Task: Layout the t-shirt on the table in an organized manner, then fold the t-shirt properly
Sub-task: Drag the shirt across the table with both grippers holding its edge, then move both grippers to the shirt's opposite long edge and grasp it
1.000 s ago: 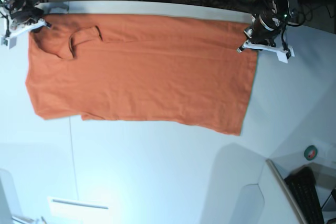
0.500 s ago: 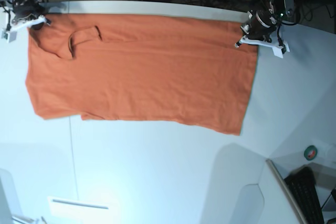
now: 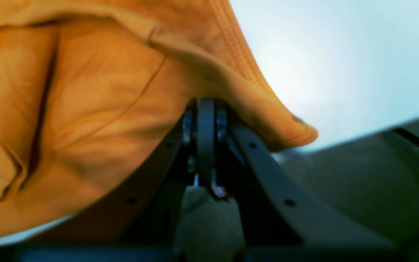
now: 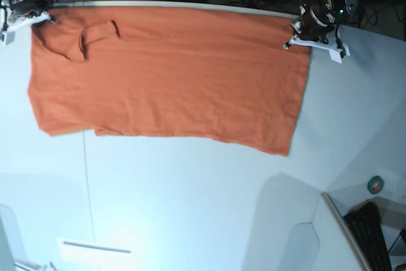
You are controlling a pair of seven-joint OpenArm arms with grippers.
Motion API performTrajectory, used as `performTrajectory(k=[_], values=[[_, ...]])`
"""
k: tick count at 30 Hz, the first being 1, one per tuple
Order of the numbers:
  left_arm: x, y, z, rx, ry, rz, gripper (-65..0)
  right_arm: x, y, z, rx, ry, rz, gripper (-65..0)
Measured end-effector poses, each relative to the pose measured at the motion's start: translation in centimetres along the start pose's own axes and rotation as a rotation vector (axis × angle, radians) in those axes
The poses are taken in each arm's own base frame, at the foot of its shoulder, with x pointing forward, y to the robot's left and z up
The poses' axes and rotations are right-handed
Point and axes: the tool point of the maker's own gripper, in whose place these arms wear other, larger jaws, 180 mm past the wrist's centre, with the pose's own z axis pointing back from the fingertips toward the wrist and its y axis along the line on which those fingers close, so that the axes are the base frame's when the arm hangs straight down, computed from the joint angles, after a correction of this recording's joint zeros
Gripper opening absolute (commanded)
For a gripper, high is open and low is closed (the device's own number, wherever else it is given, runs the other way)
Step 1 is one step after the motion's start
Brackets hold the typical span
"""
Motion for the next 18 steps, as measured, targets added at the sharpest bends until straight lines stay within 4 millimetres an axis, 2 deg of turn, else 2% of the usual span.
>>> performTrajectory(k=[6,8,10,12,14,17,18], values=[[4.2,-2.8,2.6,-0.070,-0.131,-0.033,-65.0,4.9,2.6,2.7,0.036,-0.093,0.081,-65.0],[4.7,-2.2,3.5,-0.067,-0.111,0.002,-65.0,7.2,3.8,3.4,0.055,-0.151,0.099,-65.0],[6.3,-0.3,4.2,-0.015,-0.146,0.055,-65.0,9.7,4.7,3.6,0.065,-0.195,0.117,-65.0],[8.2,0.9,4.7,0.007,-0.182,0.103,-65.0,13.4,5.9,3.5,0.092,-0.240,0.141,-65.0],[9.8,1.5,5.1,0.006,-0.200,0.148,-65.0,17.3,7.0,2.5,0.104,-0.254,0.140,-65.0],[11.6,2.1,5.7,0.013,-0.199,0.161,-65.0,21.8,9.8,0.7,0.172,-0.221,0.149,-65.0],[12.5,2.0,5.9,0.003,-0.214,0.148,-65.0,22.7,10.5,0.0,0.181,-0.206,0.156,-65.0]])
